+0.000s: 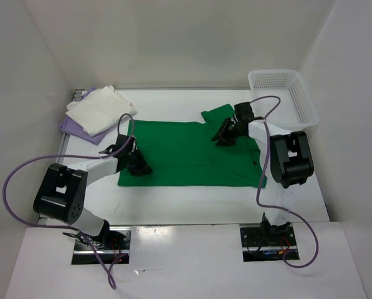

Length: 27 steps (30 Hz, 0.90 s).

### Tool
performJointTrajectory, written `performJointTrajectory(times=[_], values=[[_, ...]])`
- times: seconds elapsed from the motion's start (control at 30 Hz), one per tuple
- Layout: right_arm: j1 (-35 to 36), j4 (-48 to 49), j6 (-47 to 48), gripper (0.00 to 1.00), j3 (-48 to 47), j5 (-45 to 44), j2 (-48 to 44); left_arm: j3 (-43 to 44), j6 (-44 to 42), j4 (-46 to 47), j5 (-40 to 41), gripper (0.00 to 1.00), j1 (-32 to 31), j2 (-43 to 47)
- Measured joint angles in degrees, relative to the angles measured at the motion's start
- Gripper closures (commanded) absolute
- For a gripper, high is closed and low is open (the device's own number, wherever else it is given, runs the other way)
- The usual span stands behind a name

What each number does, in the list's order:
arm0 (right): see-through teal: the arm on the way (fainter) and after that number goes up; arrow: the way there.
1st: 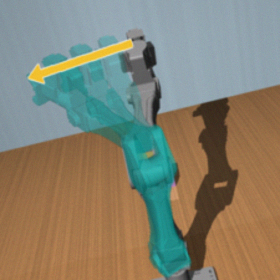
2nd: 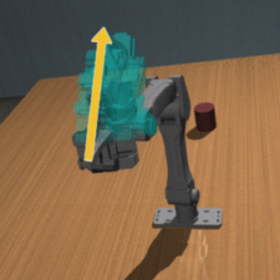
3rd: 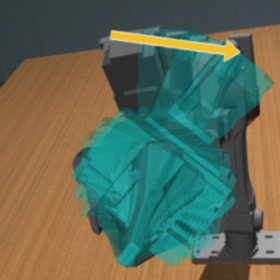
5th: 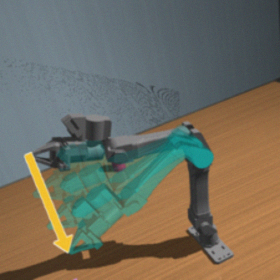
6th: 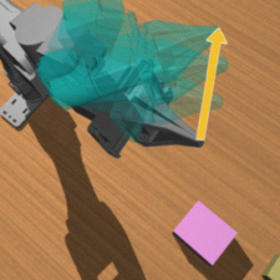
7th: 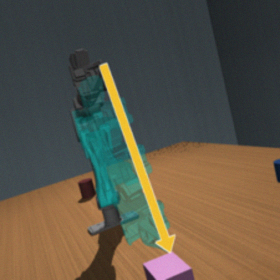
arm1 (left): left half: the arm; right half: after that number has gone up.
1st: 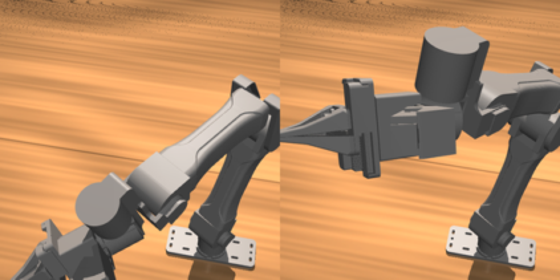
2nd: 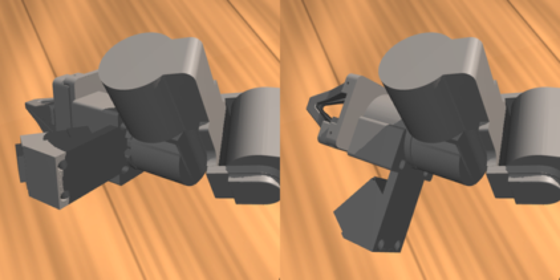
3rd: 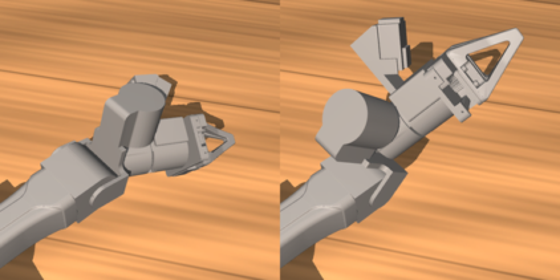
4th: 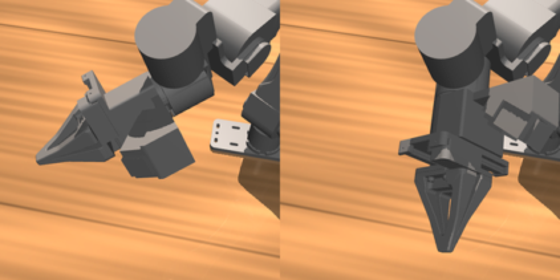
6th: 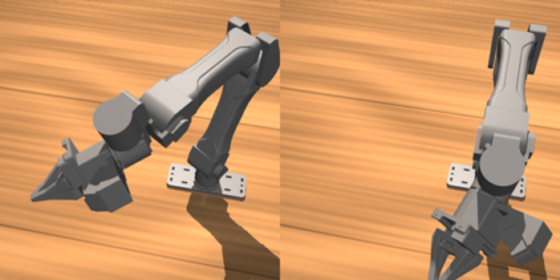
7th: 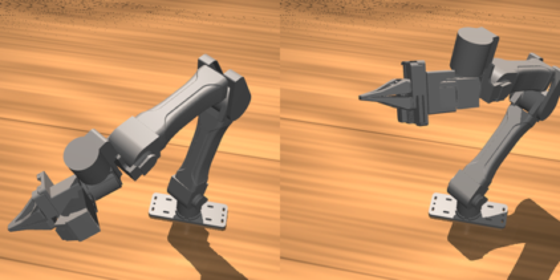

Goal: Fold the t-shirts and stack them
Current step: Fold the flattened tshirt in 1/3 of the way

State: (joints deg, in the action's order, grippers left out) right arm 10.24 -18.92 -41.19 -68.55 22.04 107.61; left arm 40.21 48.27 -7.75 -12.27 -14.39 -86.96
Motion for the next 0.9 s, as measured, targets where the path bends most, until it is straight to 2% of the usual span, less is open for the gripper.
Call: performJointTrajectory(times=[0.07, 0.13, 0.23, 0.27, 0.3, 0.37, 0.43, 0.6, 0.9], values=[[0.6, 0.2, -0.2, 0.54, -2.0, 0.3, 1.0, 0.0, 0.0, -0.4, 0.0, 0.77, 0.0, 0.4], [1.4, 0.1, 0.2, 0.53, -2.5, 0.4, 0.7, 0.2, 0.0, -1.2, 0.0, 0.77, 0.0, 0.9], [2.1, -0.2, 0.8, 0.71, -1.4, -0.5, -1.4, 0.9, -0.1, -2.0, 0.0, 0.77, -0.1, 2.0], [2.2, -0.3, 1.0, 0.86, -0.2, -0.7, -3.0, 1.4, -0.2, -2.3, 0.0, 0.77, -0.2, 2.3], [2.3, -0.3, 1.4, 0.93, 1.4, -0.7, -4.7, 2.0, -0.2, -2.6, 0.0, 0.78, -0.4, 2.4], [2.6, -0.5, 1.5, 1.00, 5.5, -0.8, -8.8, 3.6, -0.3, -2.8, -0.1, 0.85, -1.7, 2.3], [3.6, -0.7, 1.4, 1.00, 9.0, -0.8, -11.6, 5.3, -0.7, -3.2, 0.0, 0.89, -3.9, 1.9], [8.7, -0.9, 0.9, 1.00, 15.6, -0.8, -12.8, 9.3, -1.6, -2.7, 0.2, 0.90, -10.0, -2.1], [11.8, 0.3, 0.5, 1.00, 16.4, -1.6, -13.1, 9.3, -1.5, -3.1, 0.0, 0.90, -10.5, -6.7]])
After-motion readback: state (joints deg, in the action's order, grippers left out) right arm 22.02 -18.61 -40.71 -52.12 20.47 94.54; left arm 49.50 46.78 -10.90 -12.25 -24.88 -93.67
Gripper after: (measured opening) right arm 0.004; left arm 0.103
